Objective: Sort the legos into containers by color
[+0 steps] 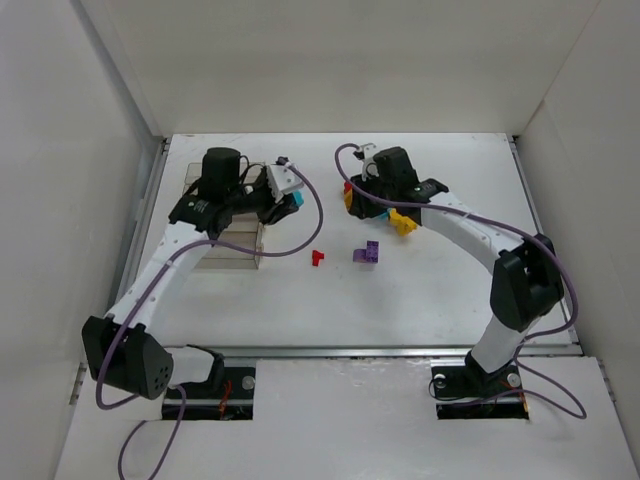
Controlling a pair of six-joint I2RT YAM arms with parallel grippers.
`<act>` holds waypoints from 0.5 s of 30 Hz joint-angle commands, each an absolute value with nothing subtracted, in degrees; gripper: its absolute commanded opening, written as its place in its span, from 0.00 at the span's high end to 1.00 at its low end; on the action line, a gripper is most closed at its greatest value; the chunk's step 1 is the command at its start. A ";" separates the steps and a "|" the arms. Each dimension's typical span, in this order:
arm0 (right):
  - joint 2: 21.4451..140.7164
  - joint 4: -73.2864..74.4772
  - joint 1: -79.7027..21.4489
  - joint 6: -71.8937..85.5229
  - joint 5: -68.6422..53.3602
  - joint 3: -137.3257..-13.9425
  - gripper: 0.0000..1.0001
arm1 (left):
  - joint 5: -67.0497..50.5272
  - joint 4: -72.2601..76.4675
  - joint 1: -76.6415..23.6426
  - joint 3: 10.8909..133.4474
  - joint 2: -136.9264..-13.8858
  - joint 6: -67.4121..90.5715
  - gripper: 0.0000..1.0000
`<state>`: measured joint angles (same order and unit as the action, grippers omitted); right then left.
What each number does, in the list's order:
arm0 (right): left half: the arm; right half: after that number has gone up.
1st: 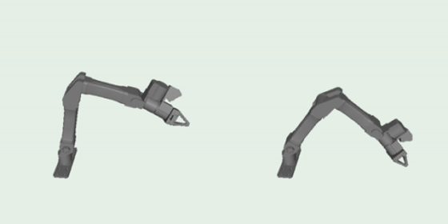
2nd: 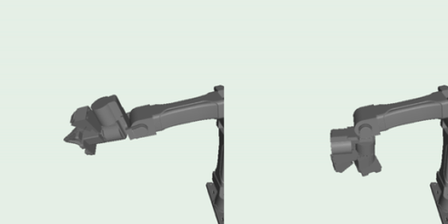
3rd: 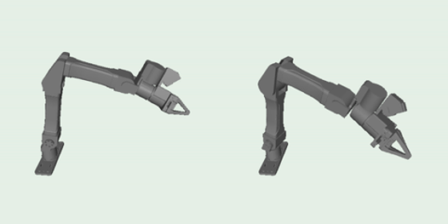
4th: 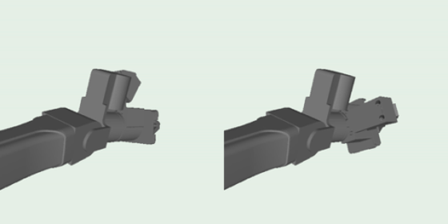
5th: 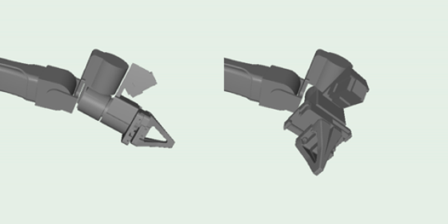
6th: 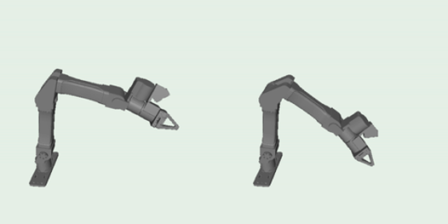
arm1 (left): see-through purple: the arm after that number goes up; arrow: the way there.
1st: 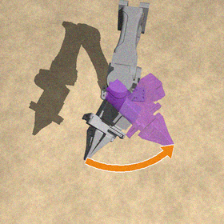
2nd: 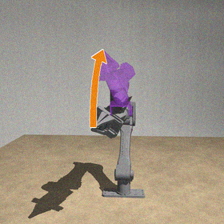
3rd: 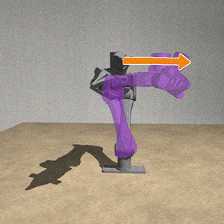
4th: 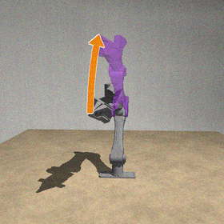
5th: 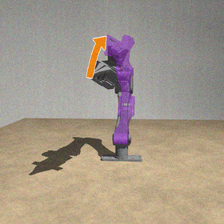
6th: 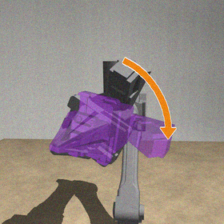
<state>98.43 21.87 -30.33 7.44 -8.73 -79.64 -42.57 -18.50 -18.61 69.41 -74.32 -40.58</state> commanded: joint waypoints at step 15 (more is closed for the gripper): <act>99.40 19.51 -35.95 5.45 -13.01 -88.24 1.00 | -19.26 -25.92 6.68 57.75 -72.33 -17.68 1.00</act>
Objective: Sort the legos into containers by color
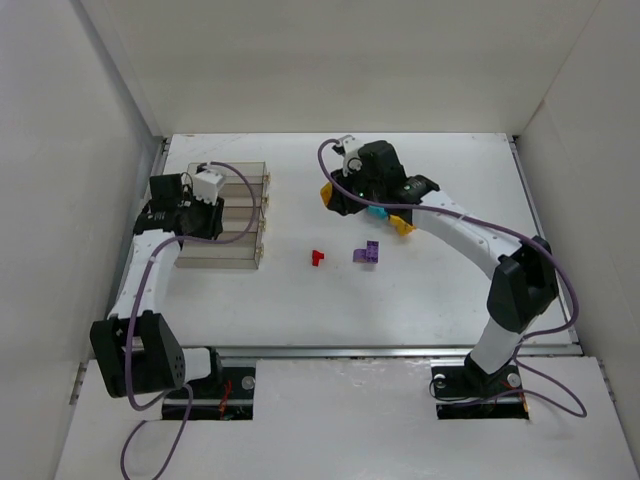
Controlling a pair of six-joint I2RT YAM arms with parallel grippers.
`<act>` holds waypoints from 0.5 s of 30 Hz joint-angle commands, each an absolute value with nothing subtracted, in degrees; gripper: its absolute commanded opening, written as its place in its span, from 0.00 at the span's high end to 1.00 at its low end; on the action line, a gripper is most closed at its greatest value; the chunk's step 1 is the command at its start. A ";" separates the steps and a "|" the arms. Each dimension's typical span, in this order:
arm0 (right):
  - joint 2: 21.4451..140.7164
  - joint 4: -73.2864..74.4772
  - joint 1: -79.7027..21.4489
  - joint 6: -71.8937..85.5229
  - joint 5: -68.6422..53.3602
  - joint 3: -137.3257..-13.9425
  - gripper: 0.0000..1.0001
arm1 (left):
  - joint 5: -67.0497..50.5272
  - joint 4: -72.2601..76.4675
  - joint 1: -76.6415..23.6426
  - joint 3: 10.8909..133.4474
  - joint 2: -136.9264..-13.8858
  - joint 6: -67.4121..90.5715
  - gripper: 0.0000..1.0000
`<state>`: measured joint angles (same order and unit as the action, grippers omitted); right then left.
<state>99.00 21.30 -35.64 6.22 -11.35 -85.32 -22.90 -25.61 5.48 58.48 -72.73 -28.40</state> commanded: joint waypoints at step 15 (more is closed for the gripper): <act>100.55 19.42 -35.95 4.39 -12.92 -87.71 1.00 | -6.86 -29.96 6.68 58.36 -86.12 -14.33 1.00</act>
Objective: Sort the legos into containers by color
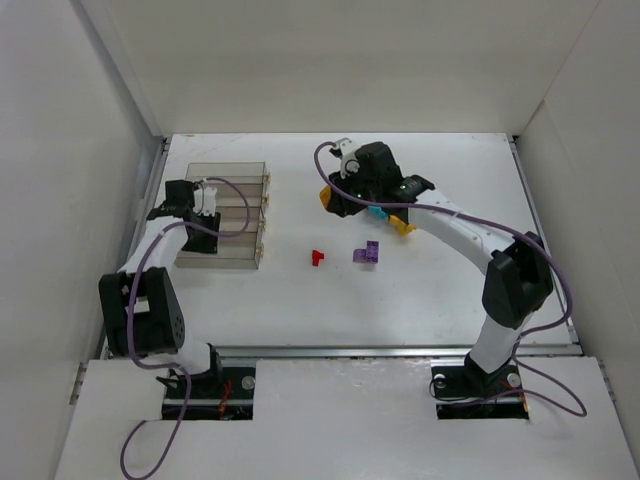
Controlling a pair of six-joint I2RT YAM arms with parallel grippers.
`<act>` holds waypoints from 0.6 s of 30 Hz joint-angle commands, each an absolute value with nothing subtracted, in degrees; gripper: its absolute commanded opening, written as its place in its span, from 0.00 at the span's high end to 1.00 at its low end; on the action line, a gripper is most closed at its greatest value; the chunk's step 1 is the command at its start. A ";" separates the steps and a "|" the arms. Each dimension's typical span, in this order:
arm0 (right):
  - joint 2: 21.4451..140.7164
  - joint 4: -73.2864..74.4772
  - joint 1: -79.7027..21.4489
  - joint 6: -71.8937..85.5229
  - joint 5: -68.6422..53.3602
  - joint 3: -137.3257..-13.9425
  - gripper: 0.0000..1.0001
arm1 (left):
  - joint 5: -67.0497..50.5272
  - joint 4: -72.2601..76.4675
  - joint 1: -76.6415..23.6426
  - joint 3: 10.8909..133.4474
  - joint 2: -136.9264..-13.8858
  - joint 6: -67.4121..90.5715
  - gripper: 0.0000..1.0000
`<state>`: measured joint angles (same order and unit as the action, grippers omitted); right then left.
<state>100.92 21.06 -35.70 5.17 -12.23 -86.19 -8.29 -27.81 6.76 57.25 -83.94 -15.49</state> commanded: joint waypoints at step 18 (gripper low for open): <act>104.14 21.88 -38.76 4.39 -13.00 -94.65 1.00 | -11.43 -29.79 7.73 63.01 -86.84 -14.33 0.03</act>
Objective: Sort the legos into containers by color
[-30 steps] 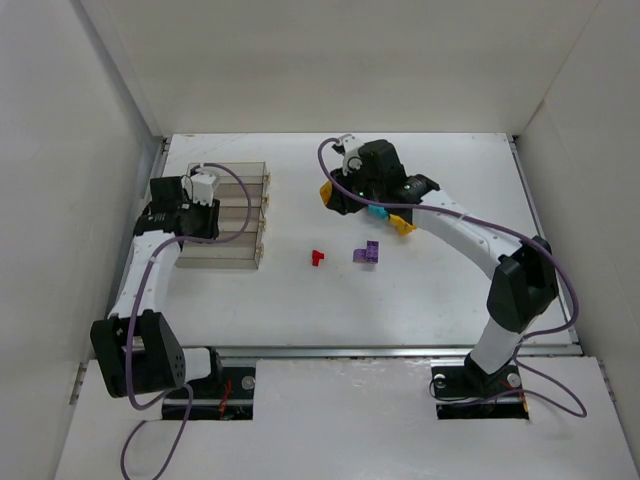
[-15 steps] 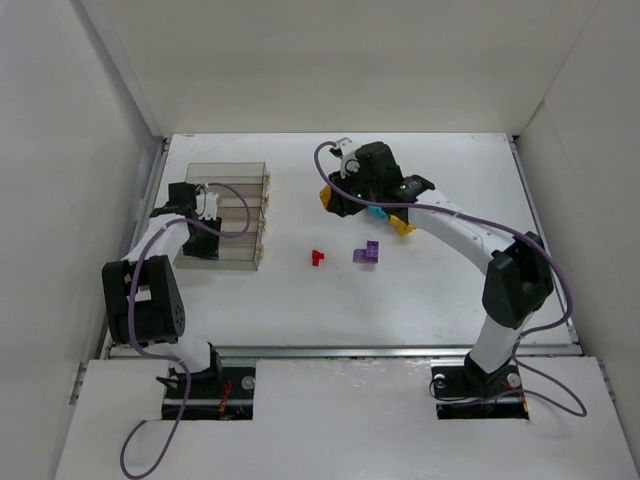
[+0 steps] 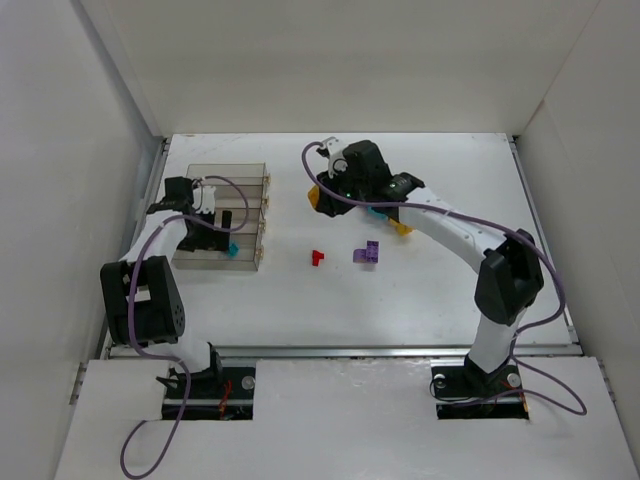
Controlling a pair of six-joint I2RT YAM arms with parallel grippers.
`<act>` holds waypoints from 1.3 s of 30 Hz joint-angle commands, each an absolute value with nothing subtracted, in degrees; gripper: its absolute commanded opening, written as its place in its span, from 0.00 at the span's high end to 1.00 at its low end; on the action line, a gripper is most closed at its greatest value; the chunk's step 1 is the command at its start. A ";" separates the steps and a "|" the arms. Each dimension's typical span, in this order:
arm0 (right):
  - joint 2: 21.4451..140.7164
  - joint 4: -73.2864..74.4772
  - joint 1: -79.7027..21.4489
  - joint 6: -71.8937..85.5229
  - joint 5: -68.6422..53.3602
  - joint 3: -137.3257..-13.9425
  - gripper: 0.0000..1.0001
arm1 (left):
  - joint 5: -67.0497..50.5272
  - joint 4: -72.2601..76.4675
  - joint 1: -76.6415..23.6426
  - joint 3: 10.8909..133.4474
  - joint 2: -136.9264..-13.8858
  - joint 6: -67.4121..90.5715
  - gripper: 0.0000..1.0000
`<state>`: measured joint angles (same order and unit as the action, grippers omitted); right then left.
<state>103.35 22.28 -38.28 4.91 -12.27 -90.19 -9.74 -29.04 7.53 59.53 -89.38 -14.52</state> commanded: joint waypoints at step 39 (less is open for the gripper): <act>145.28 5.63 -50.19 1.24 -19.42 -133.69 0.93 | 9.05 -15.03 15.64 68.64 -75.50 8.09 0.08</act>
<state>145.38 9.67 -49.36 1.56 -20.64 -132.66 10.44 -17.32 15.51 69.06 -76.01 6.57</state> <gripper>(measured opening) 0.338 0.916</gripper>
